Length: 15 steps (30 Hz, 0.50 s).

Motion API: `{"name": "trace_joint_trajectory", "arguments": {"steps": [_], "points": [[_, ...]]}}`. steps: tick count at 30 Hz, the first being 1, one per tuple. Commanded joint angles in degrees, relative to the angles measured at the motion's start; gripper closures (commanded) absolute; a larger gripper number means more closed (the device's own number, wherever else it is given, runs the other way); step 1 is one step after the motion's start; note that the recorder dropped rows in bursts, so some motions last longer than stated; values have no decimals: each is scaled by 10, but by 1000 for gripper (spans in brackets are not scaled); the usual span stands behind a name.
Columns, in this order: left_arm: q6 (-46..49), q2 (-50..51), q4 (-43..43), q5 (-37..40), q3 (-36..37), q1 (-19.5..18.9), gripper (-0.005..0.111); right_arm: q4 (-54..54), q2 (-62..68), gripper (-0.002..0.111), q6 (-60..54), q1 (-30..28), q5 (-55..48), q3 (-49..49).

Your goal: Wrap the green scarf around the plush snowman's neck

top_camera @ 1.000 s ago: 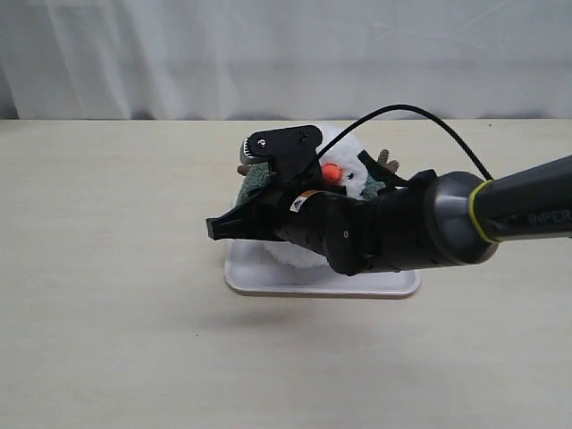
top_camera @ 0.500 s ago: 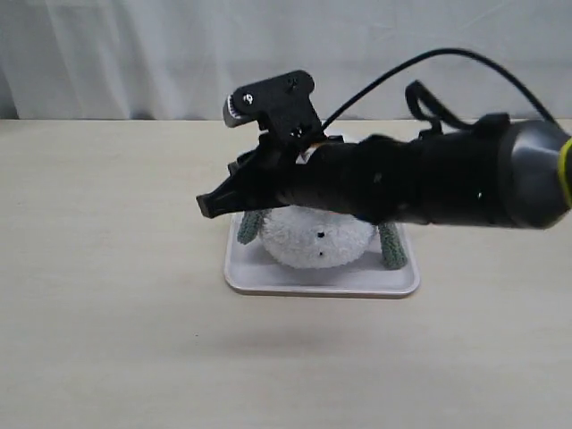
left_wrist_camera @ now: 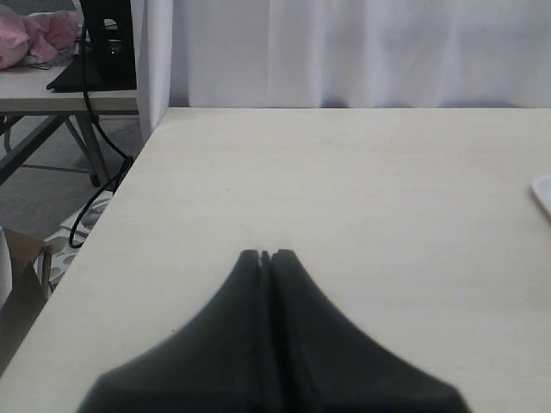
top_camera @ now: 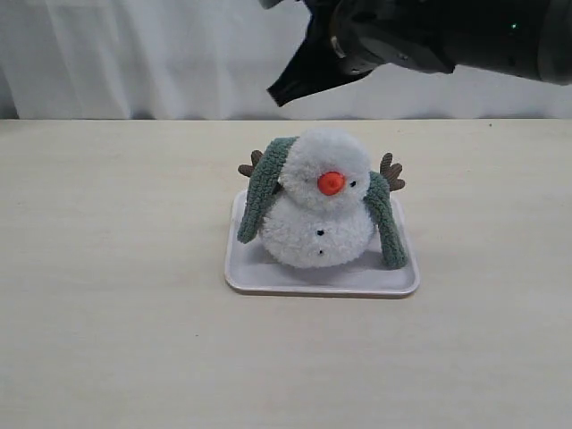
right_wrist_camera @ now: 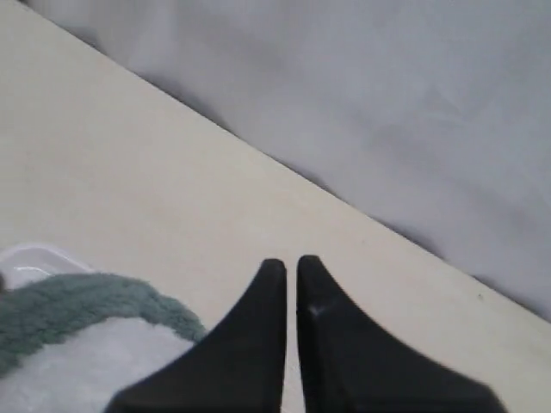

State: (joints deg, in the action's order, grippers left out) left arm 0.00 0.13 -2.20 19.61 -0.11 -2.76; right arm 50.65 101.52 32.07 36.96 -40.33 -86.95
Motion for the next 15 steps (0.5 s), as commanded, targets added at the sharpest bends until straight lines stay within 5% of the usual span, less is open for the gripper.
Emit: {"name": "trace_joint_trajectory", "arguments": {"steps": [1,4,15], "points": [[0,-1,0,-7,1,3,107,-151,21,104,-115,-23,-58,-58],[0,-1,0,-7,1,3,107,-299,74,104,-242,-35,-60,-145],[0,-1,0,-7,1,3,107,-335,200,104,-314,-35,-57,-197]]}}
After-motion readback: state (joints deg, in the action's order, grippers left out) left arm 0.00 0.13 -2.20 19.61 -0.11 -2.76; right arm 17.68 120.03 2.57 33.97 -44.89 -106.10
